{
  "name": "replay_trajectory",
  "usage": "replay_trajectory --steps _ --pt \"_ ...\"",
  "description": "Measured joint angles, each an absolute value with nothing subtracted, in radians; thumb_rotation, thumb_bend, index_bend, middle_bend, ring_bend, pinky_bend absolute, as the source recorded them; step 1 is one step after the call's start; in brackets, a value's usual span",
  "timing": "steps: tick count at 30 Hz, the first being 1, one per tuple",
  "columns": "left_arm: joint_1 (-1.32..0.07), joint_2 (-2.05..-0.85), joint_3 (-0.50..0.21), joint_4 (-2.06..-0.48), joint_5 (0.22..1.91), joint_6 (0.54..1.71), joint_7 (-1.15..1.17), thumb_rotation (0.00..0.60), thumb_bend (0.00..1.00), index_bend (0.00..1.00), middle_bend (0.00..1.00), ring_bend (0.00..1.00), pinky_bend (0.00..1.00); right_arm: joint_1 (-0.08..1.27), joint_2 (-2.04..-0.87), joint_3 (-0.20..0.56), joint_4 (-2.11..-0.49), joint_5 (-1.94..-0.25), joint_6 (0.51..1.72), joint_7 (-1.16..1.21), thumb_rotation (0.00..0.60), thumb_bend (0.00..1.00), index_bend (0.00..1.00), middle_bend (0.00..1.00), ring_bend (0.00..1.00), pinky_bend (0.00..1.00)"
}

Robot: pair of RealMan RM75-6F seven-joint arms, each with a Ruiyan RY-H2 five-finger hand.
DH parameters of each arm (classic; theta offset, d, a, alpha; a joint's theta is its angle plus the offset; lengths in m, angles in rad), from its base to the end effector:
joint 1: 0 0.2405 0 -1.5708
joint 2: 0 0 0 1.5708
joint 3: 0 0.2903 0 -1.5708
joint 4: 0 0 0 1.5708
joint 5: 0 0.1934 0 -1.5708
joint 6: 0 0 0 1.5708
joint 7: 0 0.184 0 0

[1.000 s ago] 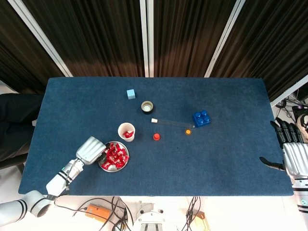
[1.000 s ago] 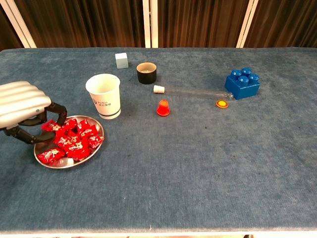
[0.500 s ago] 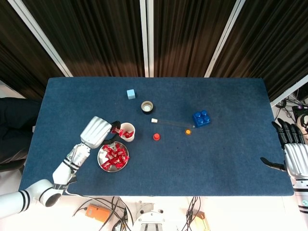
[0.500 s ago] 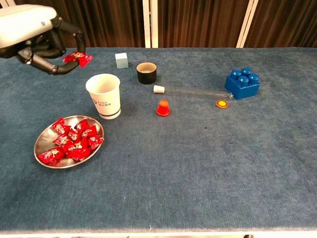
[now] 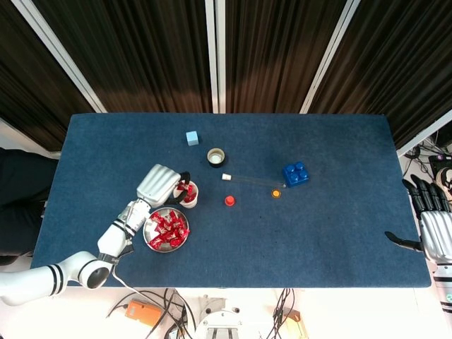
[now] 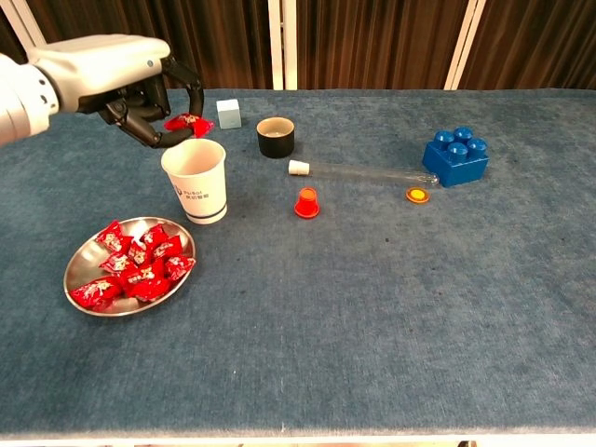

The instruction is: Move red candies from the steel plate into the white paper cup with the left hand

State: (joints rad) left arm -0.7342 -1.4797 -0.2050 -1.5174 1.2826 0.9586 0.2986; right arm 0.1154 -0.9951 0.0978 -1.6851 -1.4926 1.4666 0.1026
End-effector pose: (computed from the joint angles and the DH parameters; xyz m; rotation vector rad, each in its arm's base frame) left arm -0.1405 0.3985 0.0125 -1.9393 -0.7945 -1.0242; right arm -0.3151 -0.2402 0.2304 1.3657 -0.9022 0.9953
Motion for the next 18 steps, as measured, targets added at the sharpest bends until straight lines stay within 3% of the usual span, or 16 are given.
replay_trajectory --steps 4,13,18 --pt "-0.74 -1.491 -0.203 -1.516 1.244 0.955 0.324 0.6 0.23 0.34 0.98 0.92 0.83 0.117 -0.995 0.099 -1.686 -1.491 1.464 0.102 0.6 0.1 0.0 0.0 0.0 0.0" --pt "-0.712 -1.464 -0.185 -1.562 1.249 1.019 0.332 0.6 0.22 0.32 0.97 0.92 0.83 0.119 -0.994 0.101 -1.69 -1.492 1.464 0.099 0.6 0.1 0.0 0.0 0.0 0.0" --pt "-0.662 -1.437 -0.154 -1.6 1.337 1.117 0.282 0.6 0.22 0.33 0.96 0.9 0.83 0.117 -0.993 0.102 -1.689 -1.494 1.47 0.103 0.6 0.1 0.0 0.0 0.0 0.0"
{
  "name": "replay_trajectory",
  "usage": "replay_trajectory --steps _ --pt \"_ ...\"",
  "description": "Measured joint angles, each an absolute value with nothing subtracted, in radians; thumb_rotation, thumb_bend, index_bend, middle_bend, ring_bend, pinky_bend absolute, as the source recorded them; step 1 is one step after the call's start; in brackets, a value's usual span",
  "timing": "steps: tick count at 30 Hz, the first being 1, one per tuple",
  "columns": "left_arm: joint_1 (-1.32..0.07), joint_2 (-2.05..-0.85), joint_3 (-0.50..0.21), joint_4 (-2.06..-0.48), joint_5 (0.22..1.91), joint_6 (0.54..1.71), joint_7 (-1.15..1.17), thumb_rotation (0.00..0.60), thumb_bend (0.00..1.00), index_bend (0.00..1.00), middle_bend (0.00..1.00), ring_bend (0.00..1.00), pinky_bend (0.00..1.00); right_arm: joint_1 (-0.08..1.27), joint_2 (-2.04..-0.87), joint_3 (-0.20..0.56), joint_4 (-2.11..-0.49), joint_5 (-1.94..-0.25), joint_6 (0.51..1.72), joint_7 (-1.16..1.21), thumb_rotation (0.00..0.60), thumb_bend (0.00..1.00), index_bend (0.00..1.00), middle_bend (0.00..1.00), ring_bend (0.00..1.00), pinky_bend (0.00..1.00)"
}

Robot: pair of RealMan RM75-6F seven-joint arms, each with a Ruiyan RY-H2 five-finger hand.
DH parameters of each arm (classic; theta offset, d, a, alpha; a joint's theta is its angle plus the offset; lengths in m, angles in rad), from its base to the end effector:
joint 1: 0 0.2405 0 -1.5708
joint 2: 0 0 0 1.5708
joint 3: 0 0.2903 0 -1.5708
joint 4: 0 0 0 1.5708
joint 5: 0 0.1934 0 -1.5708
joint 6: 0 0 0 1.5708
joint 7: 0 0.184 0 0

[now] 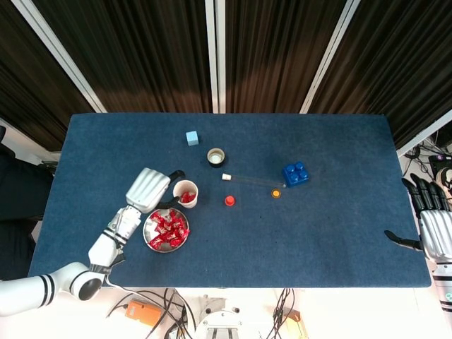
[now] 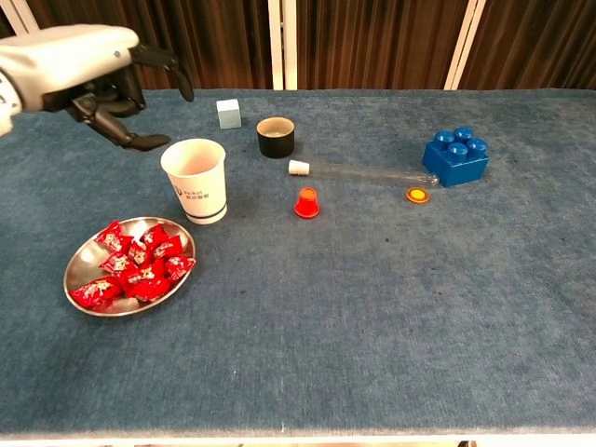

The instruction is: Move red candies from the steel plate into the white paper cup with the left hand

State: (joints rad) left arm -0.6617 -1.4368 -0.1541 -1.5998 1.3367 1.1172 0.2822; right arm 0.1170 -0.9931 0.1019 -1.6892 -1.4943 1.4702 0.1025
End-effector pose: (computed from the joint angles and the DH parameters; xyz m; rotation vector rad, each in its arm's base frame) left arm -0.1532 0.3743 0.0385 -1.8492 -0.7860 -1.1038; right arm -0.3129 -0.2413 0.2318 1.3644 -0.8961 1.0043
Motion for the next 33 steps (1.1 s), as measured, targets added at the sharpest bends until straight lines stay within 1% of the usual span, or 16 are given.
replay_trajectory --steps 2,5,9,11,17,21,26,33 --pt "-0.63 -1.426 -0.131 -1.612 1.389 1.174 0.249 0.6 0.22 0.37 0.96 0.9 0.83 0.117 -0.992 0.102 -1.688 -1.495 1.471 0.105 0.6 0.1 0.0 0.0 0.0 0.0" --pt "-0.583 -1.41 -0.082 -1.614 1.475 1.249 0.215 0.6 0.23 0.39 0.96 0.9 0.83 0.119 -0.99 0.103 -1.689 -1.498 1.469 0.103 0.6 0.1 0.0 0.0 0.0 0.0" --pt "-0.535 -1.397 -0.006 -1.579 1.561 1.294 0.207 0.6 0.24 0.4 0.96 0.9 0.83 0.122 -0.989 0.104 -1.693 -1.504 1.47 0.099 0.6 0.1 0.0 0.0 0.0 0.0" --pt "-0.526 -1.398 0.017 -1.546 1.573 1.286 0.219 0.6 0.25 0.41 0.96 0.9 0.83 0.122 -0.99 0.103 -1.694 -1.505 1.47 0.099 0.6 0.1 0.0 0.0 0.0 0.0" --pt "-0.534 -1.438 0.046 -1.436 1.593 1.206 0.288 0.6 0.26 0.41 0.96 0.9 0.83 0.12 -0.989 0.101 -1.7 -1.507 1.473 0.093 0.6 0.1 0.0 0.0 0.0 0.0" --pt "-0.548 -1.479 0.051 -1.371 1.596 1.159 0.321 0.6 0.27 0.41 0.96 0.9 0.83 0.118 -0.985 0.101 -1.708 -1.507 1.477 0.086 0.6 0.1 0.0 0.0 0.0 0.0" --pt "-0.562 -1.514 0.052 -1.315 1.604 1.132 0.341 0.6 0.26 0.42 0.96 0.9 0.83 0.118 -0.984 0.101 -1.714 -1.504 1.474 0.079 0.6 0.1 0.0 0.0 0.0 0.0" --pt "-0.573 -1.534 0.047 -1.278 1.596 1.1 0.358 0.6 0.27 0.42 0.96 0.9 0.83 0.12 -0.983 0.101 -1.721 -1.5 1.47 0.069 0.6 0.1 0.0 0.0 0.0 0.0"
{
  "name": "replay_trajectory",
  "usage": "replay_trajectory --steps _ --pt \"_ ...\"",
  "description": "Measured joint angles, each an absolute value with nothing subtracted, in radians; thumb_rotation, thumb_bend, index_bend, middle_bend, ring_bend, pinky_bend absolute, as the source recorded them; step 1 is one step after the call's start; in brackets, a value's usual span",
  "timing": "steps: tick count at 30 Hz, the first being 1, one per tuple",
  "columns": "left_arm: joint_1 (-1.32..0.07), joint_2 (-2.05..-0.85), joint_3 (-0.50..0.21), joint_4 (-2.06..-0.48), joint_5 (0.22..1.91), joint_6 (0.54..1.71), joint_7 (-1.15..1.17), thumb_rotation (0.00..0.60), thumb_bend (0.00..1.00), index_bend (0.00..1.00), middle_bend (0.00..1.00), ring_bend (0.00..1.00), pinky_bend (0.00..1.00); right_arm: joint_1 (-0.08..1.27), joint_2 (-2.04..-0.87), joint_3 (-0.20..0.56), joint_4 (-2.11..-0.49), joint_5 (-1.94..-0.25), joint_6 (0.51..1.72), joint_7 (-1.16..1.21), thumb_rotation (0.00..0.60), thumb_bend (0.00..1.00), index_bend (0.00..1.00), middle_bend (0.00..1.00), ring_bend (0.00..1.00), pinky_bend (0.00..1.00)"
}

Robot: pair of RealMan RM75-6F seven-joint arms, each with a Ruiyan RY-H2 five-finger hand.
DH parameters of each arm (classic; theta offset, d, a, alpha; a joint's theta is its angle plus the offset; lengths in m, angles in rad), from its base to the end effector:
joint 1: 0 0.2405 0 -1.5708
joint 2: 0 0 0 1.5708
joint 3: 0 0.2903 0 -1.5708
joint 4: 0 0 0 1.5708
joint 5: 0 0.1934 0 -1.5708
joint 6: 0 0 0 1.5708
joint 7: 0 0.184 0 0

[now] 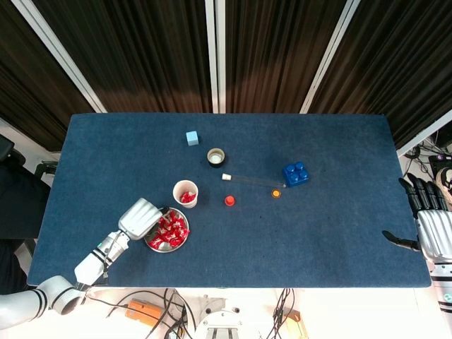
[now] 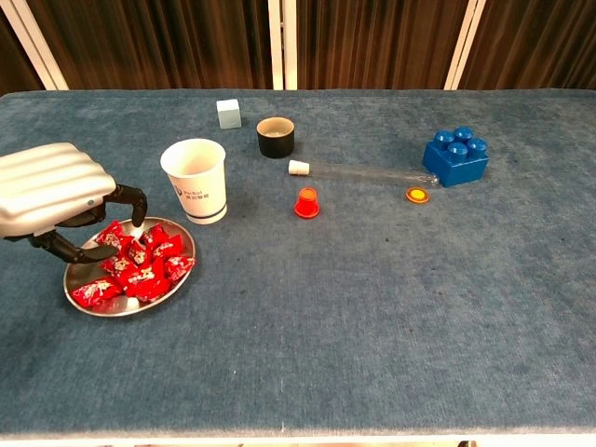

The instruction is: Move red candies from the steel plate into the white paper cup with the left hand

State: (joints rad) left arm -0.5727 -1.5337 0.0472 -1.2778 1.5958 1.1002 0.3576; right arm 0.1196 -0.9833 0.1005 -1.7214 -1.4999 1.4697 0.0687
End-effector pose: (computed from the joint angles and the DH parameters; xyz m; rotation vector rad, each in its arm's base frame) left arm -0.2343 0.3310 -0.0194 -2.1169 -0.4403 -0.7596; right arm -0.3057 -0.2411 0.2310 1.3795 -0.8852 0.9990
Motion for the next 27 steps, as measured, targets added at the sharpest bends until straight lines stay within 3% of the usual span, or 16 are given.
replay_trajectory --steps 8,18,27 --pt "-0.57 -1.549 0.046 -1.247 1.576 1.079 0.366 0.6 0.29 0.48 0.96 0.9 0.83 0.121 -0.983 0.101 -1.724 -1.495 1.465 0.066 0.6 0.1 0.0 0.0 0.0 0.0" --pt "-0.567 -1.553 0.048 -1.236 1.563 1.06 0.36 0.6 0.43 0.61 0.96 0.9 0.83 0.122 -0.982 0.101 -1.728 -1.494 1.464 0.061 0.6 0.1 0.0 0.0 0.0 0.0" --pt "-0.556 -1.495 0.014 -1.372 1.566 1.135 0.25 0.6 0.43 0.63 0.96 0.9 0.83 0.121 -0.985 0.102 -1.722 -1.499 1.469 0.069 0.6 0.1 0.0 0.0 0.0 0.0"
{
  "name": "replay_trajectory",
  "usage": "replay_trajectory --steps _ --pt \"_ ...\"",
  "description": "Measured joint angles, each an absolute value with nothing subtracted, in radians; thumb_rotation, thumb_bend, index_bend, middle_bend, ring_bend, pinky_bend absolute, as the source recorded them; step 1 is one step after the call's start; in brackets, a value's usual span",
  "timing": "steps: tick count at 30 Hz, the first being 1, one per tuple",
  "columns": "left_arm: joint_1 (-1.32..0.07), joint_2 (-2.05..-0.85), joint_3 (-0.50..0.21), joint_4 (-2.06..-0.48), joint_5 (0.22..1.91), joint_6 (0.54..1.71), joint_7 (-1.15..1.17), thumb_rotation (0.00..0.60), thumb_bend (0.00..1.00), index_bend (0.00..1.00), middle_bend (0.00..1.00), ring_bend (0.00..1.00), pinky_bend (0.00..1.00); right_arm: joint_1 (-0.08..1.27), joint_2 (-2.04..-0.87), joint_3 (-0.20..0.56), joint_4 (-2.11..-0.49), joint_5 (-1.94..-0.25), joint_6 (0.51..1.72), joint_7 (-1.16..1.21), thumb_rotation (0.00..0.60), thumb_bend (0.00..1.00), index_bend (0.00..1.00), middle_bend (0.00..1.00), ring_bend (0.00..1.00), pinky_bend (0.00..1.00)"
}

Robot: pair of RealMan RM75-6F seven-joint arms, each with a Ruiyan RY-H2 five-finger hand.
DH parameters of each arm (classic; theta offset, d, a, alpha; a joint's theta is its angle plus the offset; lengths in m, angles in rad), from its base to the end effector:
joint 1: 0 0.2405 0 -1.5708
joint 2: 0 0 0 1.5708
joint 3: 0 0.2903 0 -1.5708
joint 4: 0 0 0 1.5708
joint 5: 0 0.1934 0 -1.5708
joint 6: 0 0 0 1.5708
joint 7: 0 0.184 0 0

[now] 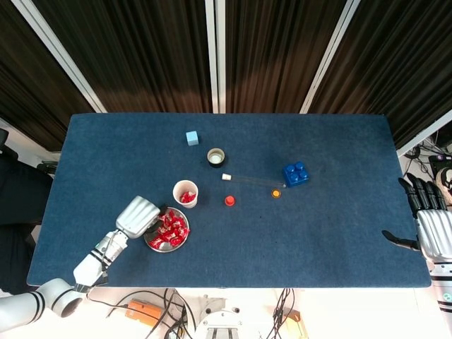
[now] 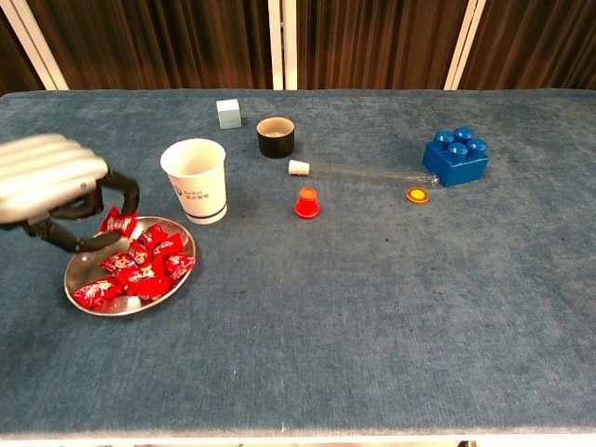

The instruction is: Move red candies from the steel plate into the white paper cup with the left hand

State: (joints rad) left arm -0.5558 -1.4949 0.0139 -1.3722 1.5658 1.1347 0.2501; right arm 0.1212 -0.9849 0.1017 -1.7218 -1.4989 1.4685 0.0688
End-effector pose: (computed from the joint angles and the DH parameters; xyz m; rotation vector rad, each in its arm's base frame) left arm -0.2231 0.3305 -0.0005 -2.0316 -0.6219 -0.8983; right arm -0.3054 -0.2418 0.2305 1.3791 -0.8863 1.0014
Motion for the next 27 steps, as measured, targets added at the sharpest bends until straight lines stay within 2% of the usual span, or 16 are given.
replay_trajectory --steps 5,9,21,24,27 --pt "-0.566 -1.438 -0.055 -1.498 1.575 1.198 0.184 0.6 0.43 0.63 0.96 0.9 0.83 0.121 -0.988 0.101 -1.717 -1.502 1.471 0.073 0.6 0.1 0.0 0.0 0.0 0.0" --pt "-0.606 -1.425 -0.116 -1.537 1.561 1.191 0.163 0.6 0.42 0.63 0.96 0.9 0.83 0.121 -0.99 0.101 -1.713 -1.501 1.47 0.077 0.6 0.1 0.0 0.0 0.0 0.0" --pt "-0.723 -1.478 -0.188 -1.492 1.363 0.982 0.222 0.6 0.41 0.62 0.97 0.91 0.83 0.118 -0.993 0.1 -1.698 -1.494 1.468 0.091 0.6 0.1 0.0 0.0 0.0 0.0" --pt "-0.73 -1.482 -0.188 -1.483 1.317 0.959 0.254 0.6 0.35 0.56 0.97 0.91 0.83 0.118 -0.993 0.101 -1.696 -1.492 1.467 0.092 0.6 0.1 0.0 0.0 0.0 0.0" --pt "-0.73 -1.483 -0.186 -1.484 1.28 0.953 0.29 0.6 0.23 0.45 0.97 0.91 0.83 0.122 -0.995 0.101 -1.696 -1.492 1.461 0.091 0.6 0.1 0.0 0.0 0.0 0.0"
